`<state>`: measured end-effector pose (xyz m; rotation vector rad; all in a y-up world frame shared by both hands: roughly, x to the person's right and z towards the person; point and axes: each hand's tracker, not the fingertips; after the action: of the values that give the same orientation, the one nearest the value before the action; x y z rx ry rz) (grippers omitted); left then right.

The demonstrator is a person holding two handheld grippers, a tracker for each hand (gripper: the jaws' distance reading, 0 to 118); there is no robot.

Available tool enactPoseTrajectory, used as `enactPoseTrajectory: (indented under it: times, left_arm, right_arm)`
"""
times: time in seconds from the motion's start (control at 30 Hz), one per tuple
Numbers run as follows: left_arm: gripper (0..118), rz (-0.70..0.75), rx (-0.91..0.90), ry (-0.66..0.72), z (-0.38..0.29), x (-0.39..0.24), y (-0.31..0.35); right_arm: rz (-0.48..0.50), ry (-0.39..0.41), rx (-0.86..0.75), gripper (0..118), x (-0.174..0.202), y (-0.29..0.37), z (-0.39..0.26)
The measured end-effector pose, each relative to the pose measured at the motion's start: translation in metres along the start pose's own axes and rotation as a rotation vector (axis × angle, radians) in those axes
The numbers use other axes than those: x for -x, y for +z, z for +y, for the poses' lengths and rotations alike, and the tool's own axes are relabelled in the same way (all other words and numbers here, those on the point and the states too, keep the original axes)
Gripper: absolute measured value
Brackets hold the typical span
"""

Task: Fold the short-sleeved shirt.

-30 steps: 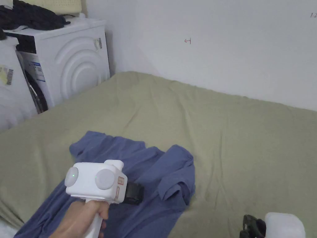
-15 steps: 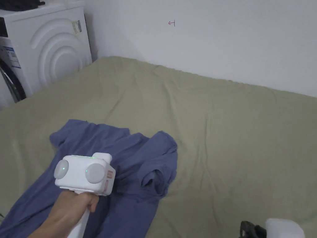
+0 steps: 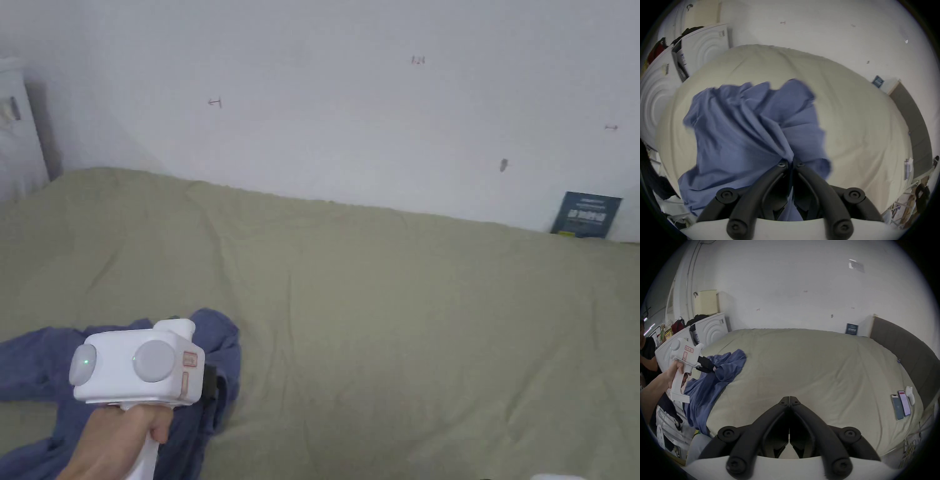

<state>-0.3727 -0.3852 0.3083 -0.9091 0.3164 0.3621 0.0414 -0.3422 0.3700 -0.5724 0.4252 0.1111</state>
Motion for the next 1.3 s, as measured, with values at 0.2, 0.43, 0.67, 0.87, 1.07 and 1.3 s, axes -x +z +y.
enactPoseTrajectory:
  times: [0.2,0.43,0.67,0.87,1.07,1.3]
  left_arm:
    - [0,-0.16,-0.019,-0.141,0.001,-0.132,-0.006]
    - [0,-0.365,-0.045,-0.277,0.02,-0.27,0.007]
    - [0,-0.468,0.009,-0.364,0.009,-0.371,-0.028]
    - [0,-0.348,0.158,-0.415,-0.031,-0.389,-0.096]
    - [11,-0.296,0.183,-0.41,-0.054,-0.367,-0.123]
    - [115,-0.316,0.124,-0.313,-0.056,-0.307,-0.055]
  right_arm:
    - [-0.09,-0.046,-0.022,0,-0.045,0.023,-0.003]
    - [-0.187,-0.1,-0.014,0,-0.09,0.033,-0.012]
    - [-0.239,-0.156,0.001,0,-0.122,0.032,-0.022]
    - [-0.248,-0.203,0.038,0,-0.137,0.019,-0.034]
    - [-0.237,-0.215,0.061,0,-0.137,0.008,-0.04]
    - [-0.2,-0.202,0.037,0,-0.122,0.015,-0.031]
